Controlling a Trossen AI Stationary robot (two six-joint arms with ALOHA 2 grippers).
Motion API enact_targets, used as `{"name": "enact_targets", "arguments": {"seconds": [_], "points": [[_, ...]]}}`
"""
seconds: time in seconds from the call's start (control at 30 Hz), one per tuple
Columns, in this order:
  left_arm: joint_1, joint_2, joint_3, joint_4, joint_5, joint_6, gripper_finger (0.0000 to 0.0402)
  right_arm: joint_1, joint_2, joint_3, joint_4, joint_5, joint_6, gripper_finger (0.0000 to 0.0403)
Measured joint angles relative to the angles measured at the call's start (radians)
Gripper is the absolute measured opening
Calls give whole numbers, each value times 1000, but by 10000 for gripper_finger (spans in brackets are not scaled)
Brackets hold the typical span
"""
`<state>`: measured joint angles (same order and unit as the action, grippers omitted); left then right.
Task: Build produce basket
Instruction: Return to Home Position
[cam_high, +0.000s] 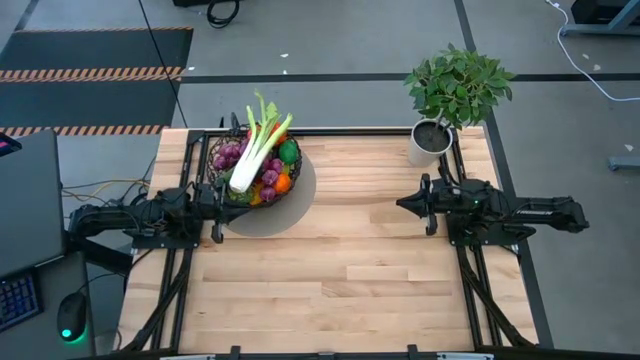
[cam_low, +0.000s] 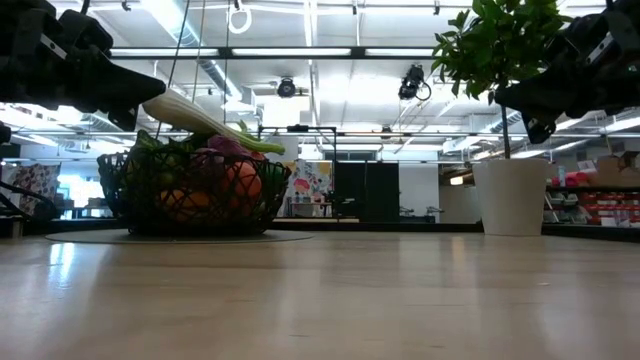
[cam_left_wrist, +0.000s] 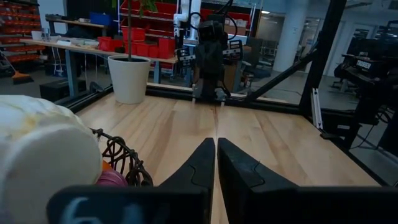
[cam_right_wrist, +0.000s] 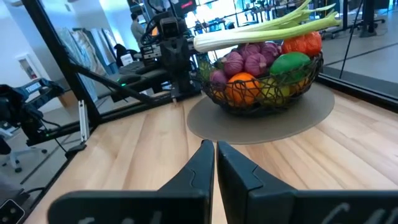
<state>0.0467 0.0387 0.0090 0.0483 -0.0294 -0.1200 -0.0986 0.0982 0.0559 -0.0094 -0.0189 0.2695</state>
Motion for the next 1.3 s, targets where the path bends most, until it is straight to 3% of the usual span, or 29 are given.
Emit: {"name": "enact_targets", "arguments": {"seconds": [0.9, 1.3], "points": [[0, 0, 0, -1, 0, 0, 36, 0, 0, 0, 0, 0, 0, 22], [0, 0, 0, -1, 0, 0, 23, 0, 0, 0, 0, 0, 0, 22]]}}
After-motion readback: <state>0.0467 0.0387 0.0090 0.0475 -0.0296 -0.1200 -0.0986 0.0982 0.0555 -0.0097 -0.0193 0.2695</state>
